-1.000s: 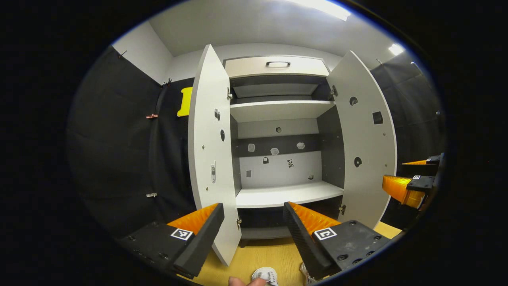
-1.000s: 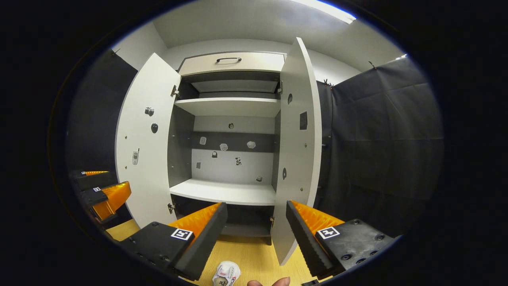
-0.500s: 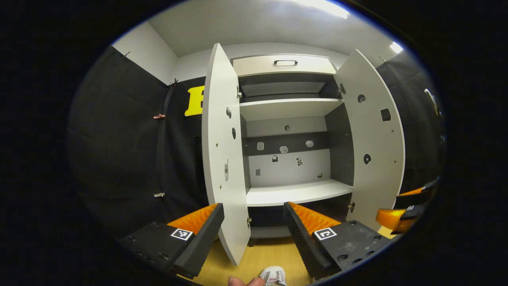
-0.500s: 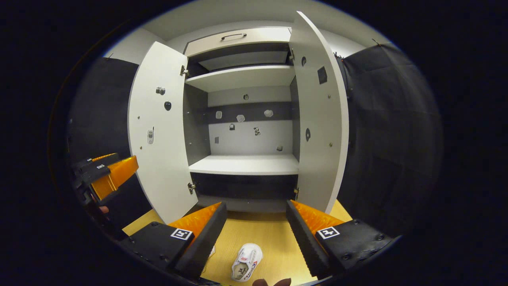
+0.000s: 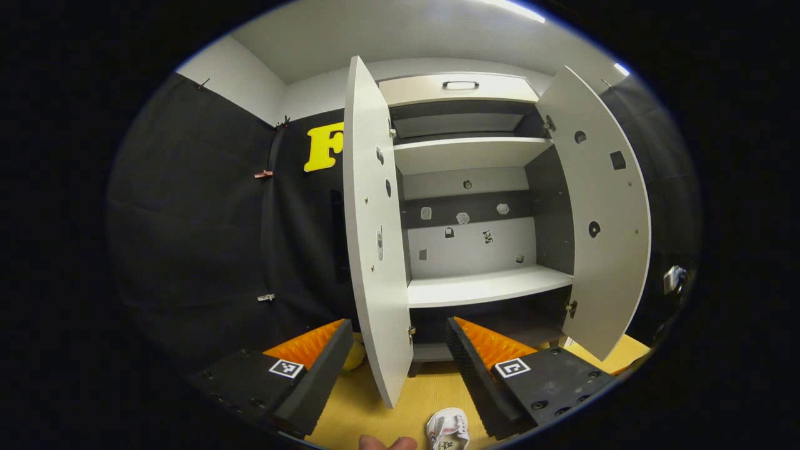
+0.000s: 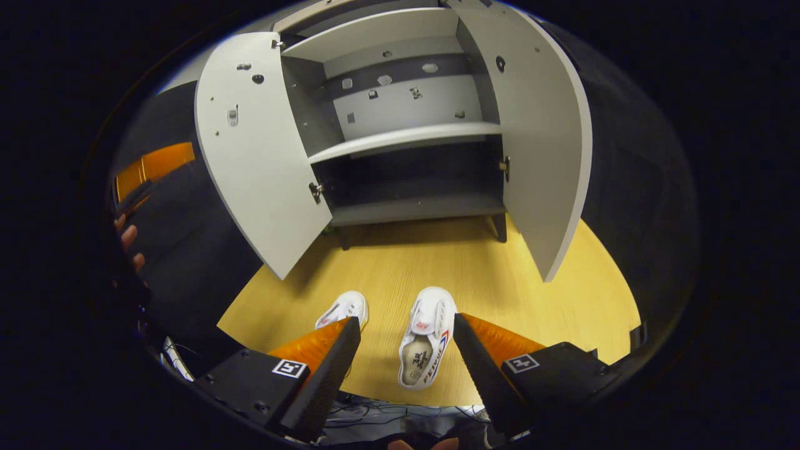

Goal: Grab one shoe with the right hand and put it into the shoe cabinet, grab the other shoe with the left hand and put it into the shoe cabinet; then close the right door with the right hand and the left door with the left hand.

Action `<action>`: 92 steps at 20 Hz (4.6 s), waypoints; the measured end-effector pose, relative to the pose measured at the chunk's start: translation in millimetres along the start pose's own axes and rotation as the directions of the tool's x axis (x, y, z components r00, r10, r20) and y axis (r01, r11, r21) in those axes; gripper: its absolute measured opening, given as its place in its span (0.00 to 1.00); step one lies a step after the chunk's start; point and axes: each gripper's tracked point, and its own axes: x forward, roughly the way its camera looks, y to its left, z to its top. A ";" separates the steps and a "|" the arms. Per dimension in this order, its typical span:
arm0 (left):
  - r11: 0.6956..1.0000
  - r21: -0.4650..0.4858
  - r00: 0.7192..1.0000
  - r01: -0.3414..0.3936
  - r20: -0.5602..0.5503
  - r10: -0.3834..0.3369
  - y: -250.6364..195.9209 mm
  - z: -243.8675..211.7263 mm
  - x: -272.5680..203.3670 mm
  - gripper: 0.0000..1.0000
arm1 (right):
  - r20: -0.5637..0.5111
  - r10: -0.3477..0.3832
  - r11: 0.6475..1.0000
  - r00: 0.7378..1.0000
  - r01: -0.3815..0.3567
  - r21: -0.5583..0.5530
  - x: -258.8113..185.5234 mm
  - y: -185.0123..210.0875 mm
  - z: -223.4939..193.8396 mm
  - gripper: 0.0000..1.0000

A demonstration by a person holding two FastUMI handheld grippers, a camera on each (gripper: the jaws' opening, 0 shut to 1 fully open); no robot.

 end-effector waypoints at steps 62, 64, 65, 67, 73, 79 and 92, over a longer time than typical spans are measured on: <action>0.990 -0.084 0.991 0.117 -0.059 -0.122 -15.4 -47.4 25.5 0.98 | 0.235 -0.101 0.983 0.967 0.133 -0.125 142.4 -4.1 404.3 0.05; 0.989 -0.086 0.990 0.122 -0.065 -0.128 -17.6 -52.0 27.8 0.98 | 0.240 -0.139 0.971 0.961 0.180 -0.159 174.3 -20.3 427.8 0.05; 0.989 -0.084 0.989 0.122 -0.070 -0.128 -17.5 -54.5 28.6 0.98 | 0.233 -0.156 0.967 0.960 0.196 -0.164 190.7 -28.7 435.0 0.05; 0.991 -0.073 0.990 0.113 -0.077 -0.119 -14.3 -57.2 29.8 0.98 | 0.199 -0.170 0.968 0.965 0.201 -0.148 223.4 -41.1 444.7 0.05; 0.994 -0.069 0.991 0.079 -0.105 -0.086 -4.5 -66.7 32.0 0.98 | 0.164 -0.270 0.924 0.949 0.303 -0.235 289.2 -75.2 458.5 0.05; 0.996 -0.074 0.990 0.058 -0.124 -0.067 0.6 -68.3 27.3 0.98 | 0.096 -0.350 0.912 0.932 0.363 -0.192 308.3 -92.2 450.7 0.11; 0.988 -0.094 0.988 0.120 -0.085 -0.128 -15.6 -57.1 14.3 0.98 | 0.316 -0.211 0.968 0.925 0.243 -0.067 174.8 -39.9 433.3 0.98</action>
